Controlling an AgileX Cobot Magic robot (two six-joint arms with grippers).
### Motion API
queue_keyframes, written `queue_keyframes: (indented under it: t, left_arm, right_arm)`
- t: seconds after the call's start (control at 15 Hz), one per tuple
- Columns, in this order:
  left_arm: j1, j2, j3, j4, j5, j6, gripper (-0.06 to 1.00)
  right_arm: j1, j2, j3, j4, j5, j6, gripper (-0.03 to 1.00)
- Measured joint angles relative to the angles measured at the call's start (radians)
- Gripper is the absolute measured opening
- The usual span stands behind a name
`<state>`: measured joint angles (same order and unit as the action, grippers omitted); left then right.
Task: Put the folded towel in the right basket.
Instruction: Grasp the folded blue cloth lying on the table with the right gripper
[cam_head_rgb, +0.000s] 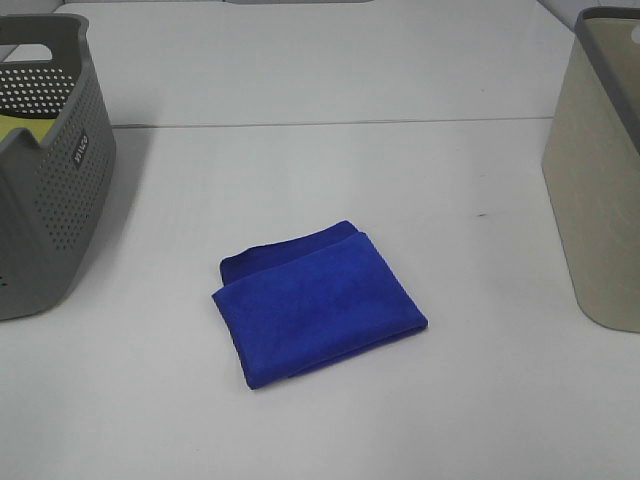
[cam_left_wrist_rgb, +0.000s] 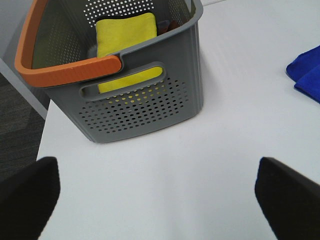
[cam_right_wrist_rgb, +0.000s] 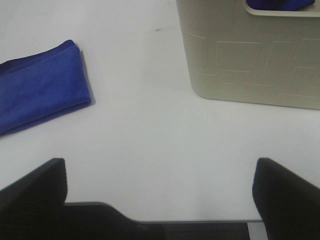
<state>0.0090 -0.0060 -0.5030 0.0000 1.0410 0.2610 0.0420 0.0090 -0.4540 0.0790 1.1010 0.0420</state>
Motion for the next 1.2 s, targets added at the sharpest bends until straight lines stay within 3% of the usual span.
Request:
queue_keyframes:
  t: [0.33, 0.53, 0.6, 0.73, 0.93, 1.07, 1.2]
  left_arm:
    - [0.0, 0.0, 0.0, 0.0, 0.0, 0.0, 0.99]
    - [0.0, 0.0, 0.0, 0.0, 0.0, 0.0, 0.99]
    - [0.0, 0.0, 0.0, 0.0, 0.0, 0.0, 0.99]
    - [0.0, 0.0, 0.0, 0.0, 0.0, 0.0, 0.99]
    - [0.0, 0.0, 0.0, 0.0, 0.0, 0.0, 0.99]
    - [0.0, 0.0, 0.0, 0.0, 0.0, 0.0, 0.99]
    - [0.0, 0.0, 0.0, 0.0, 0.0, 0.0, 0.99]
  right_arm:
    - [0.0, 0.103, -0.174, 0.021, -0.017, -0.006, 0.96]
    - [0.0, 0.284, -0.368, 0.064, -0.106, -0.008, 0.96]
    - [0.0, 0.356, -0.427, 0.111, -0.139, -0.027, 0.96]
    - [0.0, 0.59, -0.586, 0.315, -0.178, -0.174, 0.96]
    - [0.0, 0.897, -0.774, 0.586, -0.134, -0.346, 0.96]
    - [0.0, 1.092, -0.89, 0.67, -0.045, -0.389, 0.96]
    - [0.003, 1.235, -0.963, 0.68, 0.039, -0.398, 0.96]
